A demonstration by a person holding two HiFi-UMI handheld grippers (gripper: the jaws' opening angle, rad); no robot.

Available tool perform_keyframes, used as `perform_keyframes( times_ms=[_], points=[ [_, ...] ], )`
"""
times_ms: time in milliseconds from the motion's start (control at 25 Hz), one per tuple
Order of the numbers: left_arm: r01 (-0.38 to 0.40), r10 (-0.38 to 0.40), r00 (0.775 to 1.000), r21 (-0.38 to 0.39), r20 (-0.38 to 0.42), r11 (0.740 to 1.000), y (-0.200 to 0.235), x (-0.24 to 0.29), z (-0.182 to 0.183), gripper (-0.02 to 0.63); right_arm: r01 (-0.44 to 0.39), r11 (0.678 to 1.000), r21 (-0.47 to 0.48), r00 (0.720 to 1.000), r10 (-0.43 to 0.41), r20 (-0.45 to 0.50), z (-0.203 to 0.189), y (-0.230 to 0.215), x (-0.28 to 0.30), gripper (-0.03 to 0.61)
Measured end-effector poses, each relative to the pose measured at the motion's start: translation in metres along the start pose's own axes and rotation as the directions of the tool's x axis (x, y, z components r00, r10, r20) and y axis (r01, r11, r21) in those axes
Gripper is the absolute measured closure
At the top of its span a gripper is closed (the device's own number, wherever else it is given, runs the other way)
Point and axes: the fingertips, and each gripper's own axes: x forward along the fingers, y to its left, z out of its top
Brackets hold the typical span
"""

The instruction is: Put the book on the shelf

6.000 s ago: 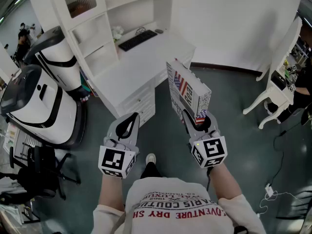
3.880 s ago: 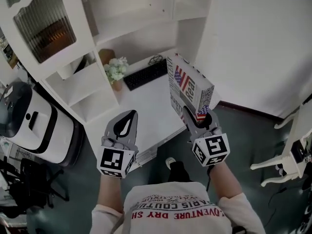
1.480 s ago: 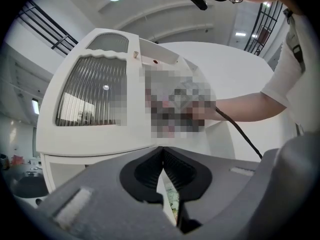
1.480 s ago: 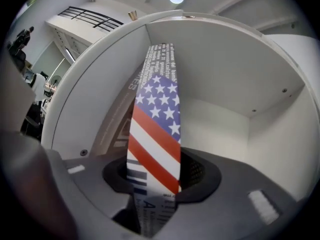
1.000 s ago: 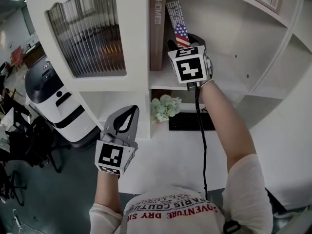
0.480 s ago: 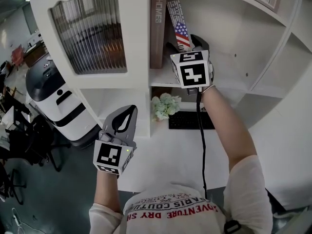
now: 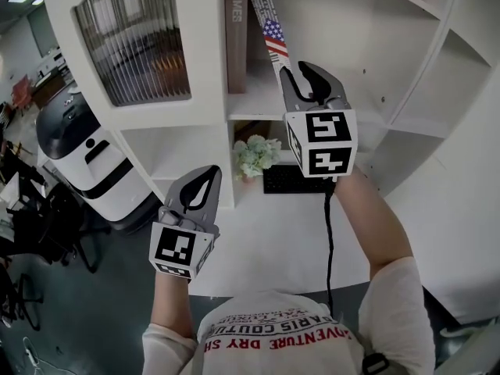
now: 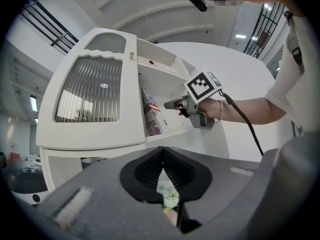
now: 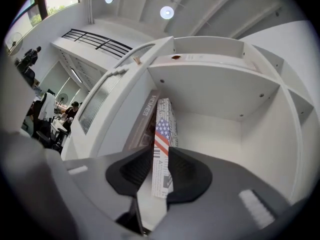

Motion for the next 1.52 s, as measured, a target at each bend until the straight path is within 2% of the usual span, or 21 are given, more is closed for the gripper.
perform_keyframes(
  times_ms=[80, 200, 360, 720, 880, 1160, 1520],
  points=[
    [0.009, -0.009, 1.000, -0.004, 0.002, 1.000, -0.008, -0.002, 0.001, 0.609, 0.000, 1.000, 0.000, 1.000, 0.000, 0.018, -0.003, 0.002, -0.017, 0.519],
    [0.025, -0.025, 1.000, -0.015, -0.003, 1.000, -0.021, -0.005, -0.001, 0.609, -0.027, 0.999, 0.025, 0.999, 0.026, 0.030, -0.014, 0.009, -0.044, 0.578],
    [0.040, -0.040, 0.999, -0.003, -0.006, 0.999, -0.037, -0.013, 0.002, 0.609, -0.070, 0.995, 0.067, 0.997, 0.068, 0.033, -0.037, 0.025, -0.080, 0.578],
    [0.028, -0.029, 1.000, -0.045, -0.004, 0.999, -0.052, -0.029, 0.011, 0.609, -0.097, 0.985, 0.141, 0.995, 0.093, 0.037, -0.092, 0.042, -0.148, 0.578],
    [0.031, -0.031, 0.999, -0.046, -0.008, 0.998, -0.059, -0.032, 0.004, 0.609, -0.096, 0.980, 0.175, 0.995, 0.093, 0.025, -0.114, 0.044, -0.171, 0.578],
    [0.026, -0.027, 0.999, -0.063, -0.025, 0.998, -0.065, -0.035, -0.003, 0.609, -0.112, 0.981, 0.161, 0.994, 0.110, 0.023, -0.123, 0.046, -0.193, 0.578],
    [0.022, -0.024, 0.999, -0.063, -0.029, 0.998, -0.064, -0.030, -0.004, 0.609, -0.150, 0.973, 0.178, 0.988, 0.151, 0.011, -0.131, 0.053, -0.192, 0.578]
  ],
)
